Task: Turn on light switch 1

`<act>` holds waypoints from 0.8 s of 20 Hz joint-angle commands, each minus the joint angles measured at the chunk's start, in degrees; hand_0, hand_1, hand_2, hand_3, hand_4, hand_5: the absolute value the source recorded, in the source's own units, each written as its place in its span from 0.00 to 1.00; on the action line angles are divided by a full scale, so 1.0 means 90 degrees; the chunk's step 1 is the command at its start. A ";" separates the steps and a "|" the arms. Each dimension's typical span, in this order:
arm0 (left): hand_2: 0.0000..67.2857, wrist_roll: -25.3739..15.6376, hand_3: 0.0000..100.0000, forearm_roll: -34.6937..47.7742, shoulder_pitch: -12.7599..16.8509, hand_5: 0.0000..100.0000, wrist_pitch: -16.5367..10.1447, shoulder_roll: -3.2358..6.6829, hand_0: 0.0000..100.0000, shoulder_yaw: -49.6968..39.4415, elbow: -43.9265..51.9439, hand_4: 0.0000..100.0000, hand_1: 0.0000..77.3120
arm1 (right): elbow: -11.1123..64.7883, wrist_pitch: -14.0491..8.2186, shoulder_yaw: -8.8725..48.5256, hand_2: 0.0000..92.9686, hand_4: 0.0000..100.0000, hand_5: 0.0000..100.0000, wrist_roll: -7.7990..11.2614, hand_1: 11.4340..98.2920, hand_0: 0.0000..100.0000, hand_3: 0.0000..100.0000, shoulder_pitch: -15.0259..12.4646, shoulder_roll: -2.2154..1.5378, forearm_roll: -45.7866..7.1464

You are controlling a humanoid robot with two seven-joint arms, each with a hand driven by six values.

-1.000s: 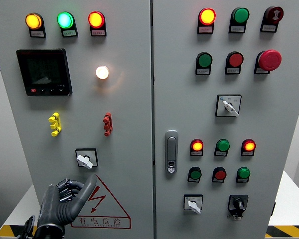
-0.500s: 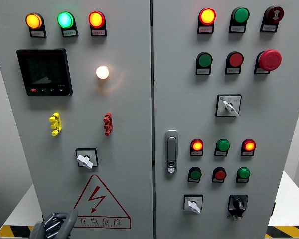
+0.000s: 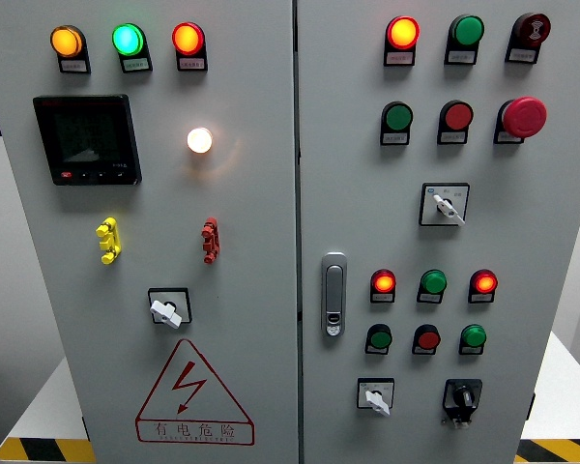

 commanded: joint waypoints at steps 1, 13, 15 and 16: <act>0.58 -0.0845 0.84 -0.0888 -0.0085 0.72 -0.0299 -0.0019 0.00 0.1043 0.1403 0.91 0.51 | 0.0000 0.0002 -0.0001 0.00 0.19 0.11 0.0002 0.09 0.00 0.19 0.0001 0.0000 0.0000; 0.32 -0.2197 0.25 -0.4242 -0.0290 0.42 -0.4334 -0.1299 0.00 0.4524 0.7678 0.42 0.19 | 0.0000 0.0002 -0.0001 0.00 0.19 0.11 0.0002 0.09 0.00 0.19 0.0001 0.0000 0.0000; 0.29 -0.1846 0.17 -0.4251 -0.0057 0.36 -0.4364 -0.1259 0.00 0.4524 0.7698 0.36 0.14 | 0.0000 0.0002 -0.0001 0.00 0.19 0.11 0.0002 0.09 0.00 0.19 0.0001 0.0000 0.0000; 0.26 -0.1612 0.13 -0.4242 0.0012 0.34 -0.4383 -0.1259 0.00 0.4524 0.7679 0.33 0.13 | 0.0000 0.0002 -0.0001 0.00 0.19 0.11 0.0002 0.09 0.00 0.19 0.0001 0.0000 0.0000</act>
